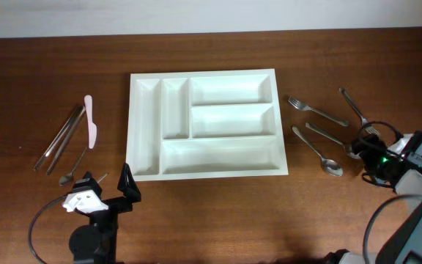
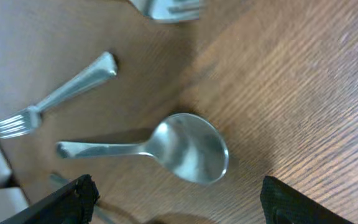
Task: Pack container
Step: 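Move the right gripper over the silver spoons right of the tray, then lower the right gripper and grasp a silver spoon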
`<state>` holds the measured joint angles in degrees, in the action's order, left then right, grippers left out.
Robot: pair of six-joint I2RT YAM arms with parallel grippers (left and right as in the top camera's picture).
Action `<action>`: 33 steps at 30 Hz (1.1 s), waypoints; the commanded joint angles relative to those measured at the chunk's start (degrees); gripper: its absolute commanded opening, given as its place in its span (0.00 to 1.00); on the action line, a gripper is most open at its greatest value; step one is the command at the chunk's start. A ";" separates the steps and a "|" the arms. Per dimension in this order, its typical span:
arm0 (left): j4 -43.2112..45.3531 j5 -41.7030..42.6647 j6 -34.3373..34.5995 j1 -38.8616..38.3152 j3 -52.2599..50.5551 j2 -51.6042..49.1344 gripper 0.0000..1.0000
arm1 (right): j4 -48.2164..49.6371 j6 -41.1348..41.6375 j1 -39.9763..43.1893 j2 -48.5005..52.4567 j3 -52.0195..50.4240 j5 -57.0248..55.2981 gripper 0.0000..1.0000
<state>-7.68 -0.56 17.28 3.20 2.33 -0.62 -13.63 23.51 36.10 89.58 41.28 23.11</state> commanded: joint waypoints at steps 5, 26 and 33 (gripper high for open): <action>0.11 0.81 -1.09 0.33 -0.42 0.33 0.99 | 2.27 -0.57 0.39 3.80 -0.24 0.68 0.79; 0.11 0.81 -1.09 0.33 -0.42 0.33 0.99 | 7.02 -0.61 0.35 3.98 -0.24 0.22 0.48; 0.11 0.81 -1.09 0.33 -0.42 0.33 0.99 | 7.28 -0.61 0.31 8.09 -0.24 0.28 0.49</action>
<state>-7.68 -0.56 17.28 3.20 2.33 -0.62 -6.72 23.40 36.14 95.39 41.28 23.51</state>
